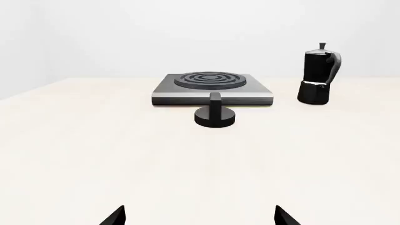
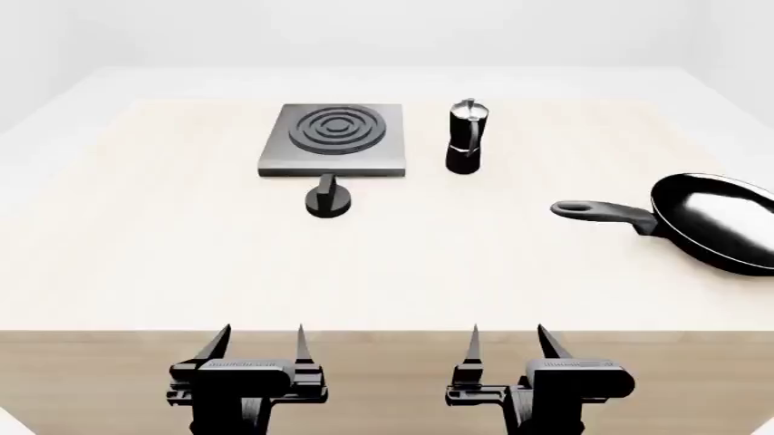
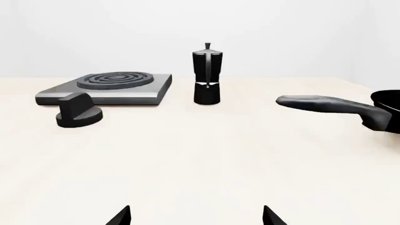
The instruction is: Put the frying pan on the stove.
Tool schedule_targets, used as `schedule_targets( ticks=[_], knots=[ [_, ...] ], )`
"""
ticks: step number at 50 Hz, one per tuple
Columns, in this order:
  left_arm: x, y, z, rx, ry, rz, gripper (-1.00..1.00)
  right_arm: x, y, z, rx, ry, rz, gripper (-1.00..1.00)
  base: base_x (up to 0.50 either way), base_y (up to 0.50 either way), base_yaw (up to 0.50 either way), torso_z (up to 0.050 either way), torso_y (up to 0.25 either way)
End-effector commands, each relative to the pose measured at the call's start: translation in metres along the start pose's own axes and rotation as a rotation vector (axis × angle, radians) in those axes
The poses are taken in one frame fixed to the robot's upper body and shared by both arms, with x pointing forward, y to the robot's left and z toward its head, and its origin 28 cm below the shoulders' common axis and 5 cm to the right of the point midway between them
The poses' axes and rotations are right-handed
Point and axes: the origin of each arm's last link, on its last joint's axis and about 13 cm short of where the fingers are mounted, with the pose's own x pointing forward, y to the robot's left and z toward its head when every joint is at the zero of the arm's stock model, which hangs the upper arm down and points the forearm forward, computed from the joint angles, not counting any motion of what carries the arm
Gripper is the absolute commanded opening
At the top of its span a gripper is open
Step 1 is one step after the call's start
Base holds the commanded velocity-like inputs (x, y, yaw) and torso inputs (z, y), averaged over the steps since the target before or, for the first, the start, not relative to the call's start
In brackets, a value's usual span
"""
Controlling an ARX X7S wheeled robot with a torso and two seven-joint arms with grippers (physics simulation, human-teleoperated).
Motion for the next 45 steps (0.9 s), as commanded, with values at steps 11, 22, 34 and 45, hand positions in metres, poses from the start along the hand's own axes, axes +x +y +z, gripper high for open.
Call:
schedule_targets(
  ticks=[11,22,34,45],
  knots=[
    [0.004,0.001,0.039,0.003,-0.076,-0.017,1.00,-0.001,-0.004,0.048,-0.030,-0.089,-0.002,1.00,0.00,0.00,0.00,0.000,0.000],
    [0.007,0.002,0.053,-0.010,-0.109,-0.020,1.00,0.002,-0.005,0.061,-0.039,-0.118,-0.002,1.00,0.01,0.00,0.00,0.000,0.000],
    [0.010,0.006,0.060,-0.017,-0.126,-0.017,1.00,0.004,-0.006,0.068,-0.048,-0.137,-0.002,1.00,0.26,0.00,0.00,0.000,0.000],
    [0.007,0.004,0.059,-0.033,-0.123,-0.026,1.00,0.004,-0.004,0.073,-0.050,-0.146,0.004,1.00,0.32,0.00,0.00,0.000,0.000]
  ],
)
